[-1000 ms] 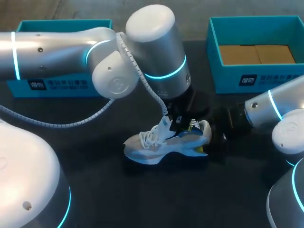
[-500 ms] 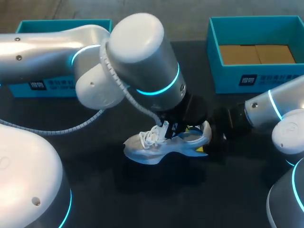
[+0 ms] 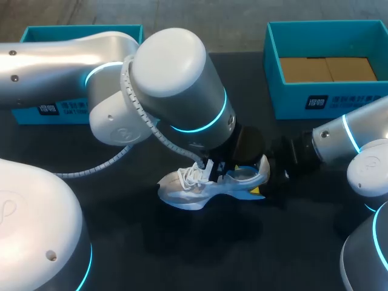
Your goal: Take the shoe out of the shoebox, open the shoe tongue, remove and reinsert the insole, then place the shoe into the shoebox
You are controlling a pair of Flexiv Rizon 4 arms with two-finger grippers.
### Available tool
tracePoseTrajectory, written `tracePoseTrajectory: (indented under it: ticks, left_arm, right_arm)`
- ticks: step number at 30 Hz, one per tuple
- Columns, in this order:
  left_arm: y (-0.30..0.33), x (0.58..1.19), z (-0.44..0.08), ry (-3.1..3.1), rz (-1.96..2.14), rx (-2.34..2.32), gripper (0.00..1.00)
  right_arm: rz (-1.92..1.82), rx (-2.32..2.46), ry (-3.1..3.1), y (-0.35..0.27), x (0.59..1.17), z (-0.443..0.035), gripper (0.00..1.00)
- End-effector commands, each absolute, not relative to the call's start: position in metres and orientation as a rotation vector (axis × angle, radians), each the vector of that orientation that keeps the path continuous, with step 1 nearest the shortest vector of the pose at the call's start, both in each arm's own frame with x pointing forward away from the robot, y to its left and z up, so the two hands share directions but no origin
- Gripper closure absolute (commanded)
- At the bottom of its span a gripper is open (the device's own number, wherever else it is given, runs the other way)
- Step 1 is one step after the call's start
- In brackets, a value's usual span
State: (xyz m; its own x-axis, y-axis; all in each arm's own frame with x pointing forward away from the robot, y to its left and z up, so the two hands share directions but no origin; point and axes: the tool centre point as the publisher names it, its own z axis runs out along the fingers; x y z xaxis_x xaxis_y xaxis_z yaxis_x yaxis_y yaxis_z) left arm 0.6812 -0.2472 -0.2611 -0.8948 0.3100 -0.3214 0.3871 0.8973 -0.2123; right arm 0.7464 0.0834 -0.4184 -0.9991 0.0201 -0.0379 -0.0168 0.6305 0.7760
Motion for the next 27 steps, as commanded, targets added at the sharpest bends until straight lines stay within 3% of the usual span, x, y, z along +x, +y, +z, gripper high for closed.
tracePoseTrajectory:
  ticks: [1, 18, 27]
  left_arm:
    - [-0.246, 0.681, -0.26, 2.782, -0.395, 0.524, 1.0]
    - [-0.246, 0.681, -0.26, 2.782, -0.395, 0.524, 1.0]
    - [-0.244, 0.678, -0.214, 2.711, -0.408, 0.514, 1.0]
  right_arm:
    - [1.327, 0.004, 2.799, 0.085, 0.746, -0.418, 1.0]
    - [1.327, 0.004, 2.799, 0.085, 0.746, -0.418, 1.0]
    - [1.327, 0.004, 2.799, 0.085, 0.746, -0.418, 1.0]
